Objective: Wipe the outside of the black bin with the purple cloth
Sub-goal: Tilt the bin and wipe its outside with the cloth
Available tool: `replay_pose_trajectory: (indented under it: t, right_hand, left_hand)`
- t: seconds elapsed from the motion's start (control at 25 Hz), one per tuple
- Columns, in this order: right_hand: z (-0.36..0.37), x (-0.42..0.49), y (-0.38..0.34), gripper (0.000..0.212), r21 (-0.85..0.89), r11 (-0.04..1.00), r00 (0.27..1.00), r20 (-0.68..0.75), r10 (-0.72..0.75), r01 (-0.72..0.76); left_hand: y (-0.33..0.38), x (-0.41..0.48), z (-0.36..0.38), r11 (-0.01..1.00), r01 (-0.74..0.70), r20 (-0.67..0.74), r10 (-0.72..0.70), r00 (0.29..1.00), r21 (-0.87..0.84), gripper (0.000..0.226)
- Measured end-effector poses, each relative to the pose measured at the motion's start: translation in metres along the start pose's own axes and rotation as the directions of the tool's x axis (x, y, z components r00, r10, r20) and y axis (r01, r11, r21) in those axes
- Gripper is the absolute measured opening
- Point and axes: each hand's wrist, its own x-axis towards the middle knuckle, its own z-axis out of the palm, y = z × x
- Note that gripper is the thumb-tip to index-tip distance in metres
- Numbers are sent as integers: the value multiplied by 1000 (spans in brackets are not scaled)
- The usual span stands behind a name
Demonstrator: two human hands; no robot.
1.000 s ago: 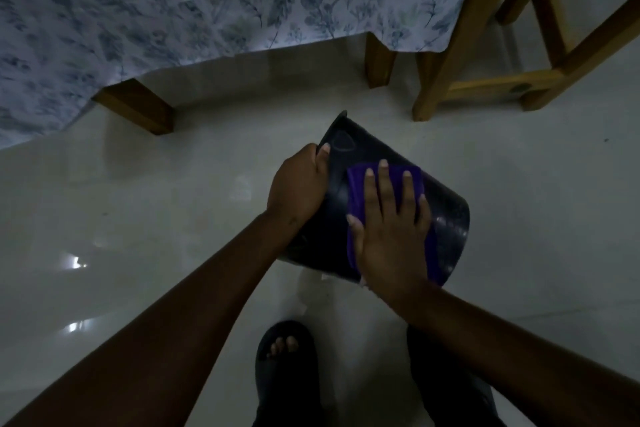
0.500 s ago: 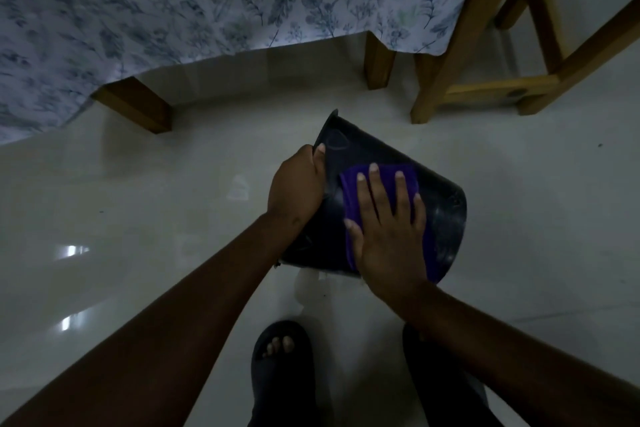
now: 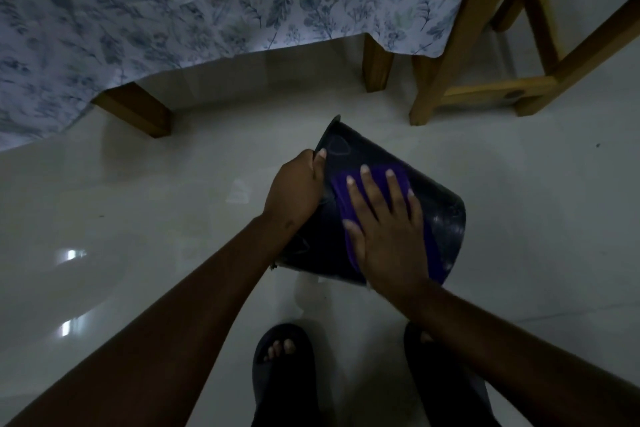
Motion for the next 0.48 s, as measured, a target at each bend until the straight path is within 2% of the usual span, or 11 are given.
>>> replay_pose_trajectory:
  t: [0.12, 0.2, 0.24, 0.36, 0.48]
  right_hand:
    - [-16, 61, 27, 53, 159, 981, 994, -2, 112, -110]
    - [-18, 69, 44, 53, 273, 939, 977, 23, 213, -211]
    - [-15, 60, 42, 55, 268, 936, 972, 17, 234, -230]
    - [-7, 10, 14, 57, 147, 983, 994, -4, 108, -106]
    - [-12, 24, 28, 54, 148, 989, 1000, 6, 15, -16]
  left_hand:
    - [6, 3, -3, 999, -21, 37, 19, 999, 39, 43]
    - [6, 4, -4, 996, -29, 47, 25, 999, 84, 45]
    - [7, 6, -4, 993, -39, 55, 33, 998, 115, 46]
    - [12, 18, -4, 982, -50, 106, 31, 994, 183, 44]
    - [14, 19, -10, 1000, 9, 177, -5, 984, -23, 32]
